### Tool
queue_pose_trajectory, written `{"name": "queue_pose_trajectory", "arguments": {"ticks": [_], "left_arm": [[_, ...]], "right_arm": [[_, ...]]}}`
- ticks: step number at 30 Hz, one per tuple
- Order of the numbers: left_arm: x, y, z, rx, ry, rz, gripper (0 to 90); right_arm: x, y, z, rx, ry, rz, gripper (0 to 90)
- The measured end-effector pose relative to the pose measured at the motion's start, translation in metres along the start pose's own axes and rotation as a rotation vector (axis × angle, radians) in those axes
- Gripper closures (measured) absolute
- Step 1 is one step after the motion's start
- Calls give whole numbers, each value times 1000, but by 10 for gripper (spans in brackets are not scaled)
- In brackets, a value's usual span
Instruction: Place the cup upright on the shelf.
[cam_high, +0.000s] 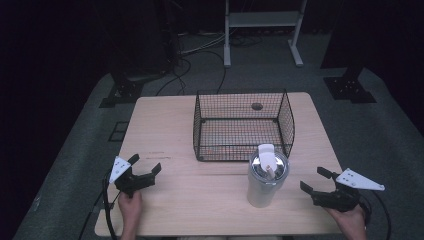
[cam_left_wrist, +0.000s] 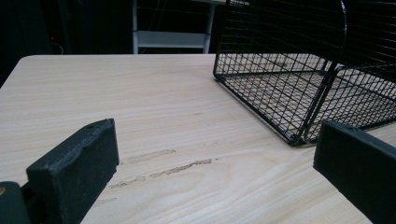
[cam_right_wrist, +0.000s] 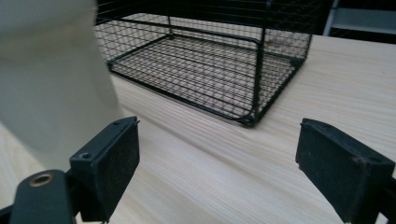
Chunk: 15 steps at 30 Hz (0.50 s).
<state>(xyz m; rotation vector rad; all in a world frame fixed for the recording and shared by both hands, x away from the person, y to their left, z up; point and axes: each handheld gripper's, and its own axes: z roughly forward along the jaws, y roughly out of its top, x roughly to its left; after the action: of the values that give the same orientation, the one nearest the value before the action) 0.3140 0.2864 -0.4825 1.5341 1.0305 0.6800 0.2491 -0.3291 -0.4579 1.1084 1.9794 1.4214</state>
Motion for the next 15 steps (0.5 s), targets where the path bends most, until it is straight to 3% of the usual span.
{"name": "queue_pose_trajectory", "arguments": {"ticks": [4,15], "left_arm": [[0,0,0,-1,0,0,0],[0,0,0,1,0,0,0]], "right_arm": [[7,4,-2,-6,12,-37,122],[24,15,-8,-21,97,-79,108]]}}
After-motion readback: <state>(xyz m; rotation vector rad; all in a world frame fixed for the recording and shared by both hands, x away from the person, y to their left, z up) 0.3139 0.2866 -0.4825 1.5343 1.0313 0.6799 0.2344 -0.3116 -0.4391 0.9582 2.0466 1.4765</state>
